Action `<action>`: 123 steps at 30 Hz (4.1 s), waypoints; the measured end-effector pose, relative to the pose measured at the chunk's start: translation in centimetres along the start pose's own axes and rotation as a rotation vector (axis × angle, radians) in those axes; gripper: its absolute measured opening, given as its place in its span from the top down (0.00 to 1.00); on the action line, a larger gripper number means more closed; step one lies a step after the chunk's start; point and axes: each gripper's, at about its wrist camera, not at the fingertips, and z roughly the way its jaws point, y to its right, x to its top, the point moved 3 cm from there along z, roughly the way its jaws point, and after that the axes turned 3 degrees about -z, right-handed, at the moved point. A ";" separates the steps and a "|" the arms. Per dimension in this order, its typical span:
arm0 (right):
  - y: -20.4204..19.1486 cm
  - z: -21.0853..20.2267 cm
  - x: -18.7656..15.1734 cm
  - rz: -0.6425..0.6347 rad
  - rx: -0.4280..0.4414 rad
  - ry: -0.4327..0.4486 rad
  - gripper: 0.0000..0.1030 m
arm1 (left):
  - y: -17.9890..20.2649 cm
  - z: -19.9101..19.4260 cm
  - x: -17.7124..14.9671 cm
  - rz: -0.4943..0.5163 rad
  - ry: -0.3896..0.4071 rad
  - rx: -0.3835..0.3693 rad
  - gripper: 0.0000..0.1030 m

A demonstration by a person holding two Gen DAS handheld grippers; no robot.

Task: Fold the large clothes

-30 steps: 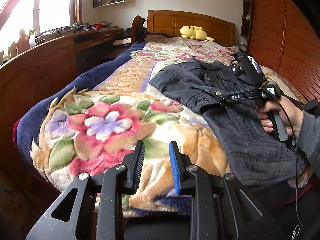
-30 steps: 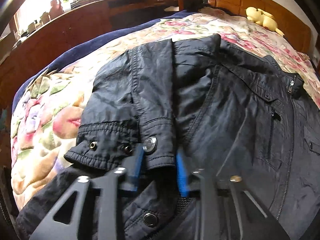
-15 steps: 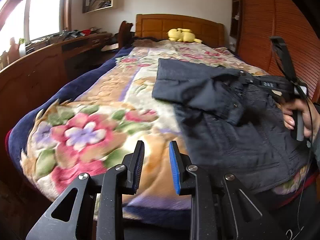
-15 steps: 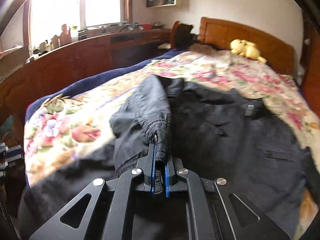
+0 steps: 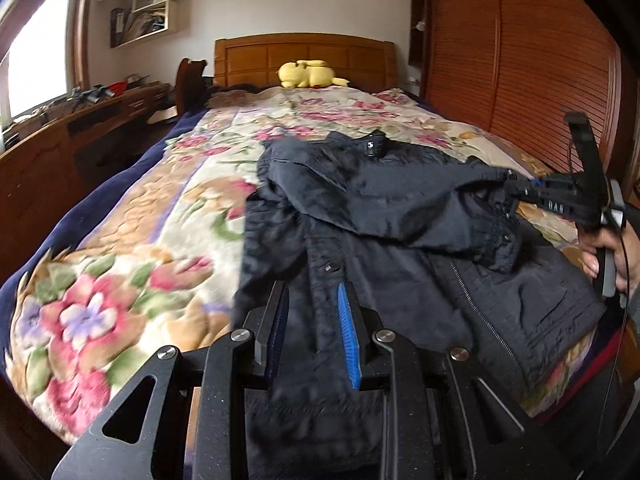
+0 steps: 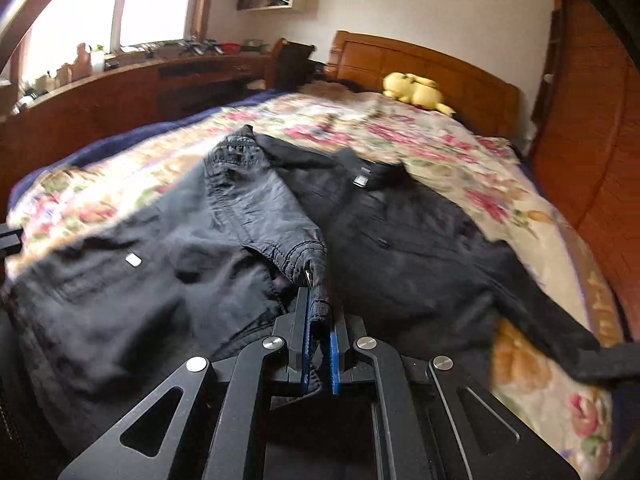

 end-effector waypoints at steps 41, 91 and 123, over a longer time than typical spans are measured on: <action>6.0 8.5 -5.5 0.283 0.051 -0.117 0.87 | 9.6 15.5 4.6 0.052 -0.038 -0.113 0.74; 37.9 1.9 -8.7 0.495 -0.510 -0.439 0.77 | 9.6 14.8 4.2 0.053 -0.001 -0.138 0.74; 4.7 -4.6 14.2 -0.051 0.007 -0.024 0.90 | 9.3 14.3 4.4 0.046 0.022 -0.143 0.74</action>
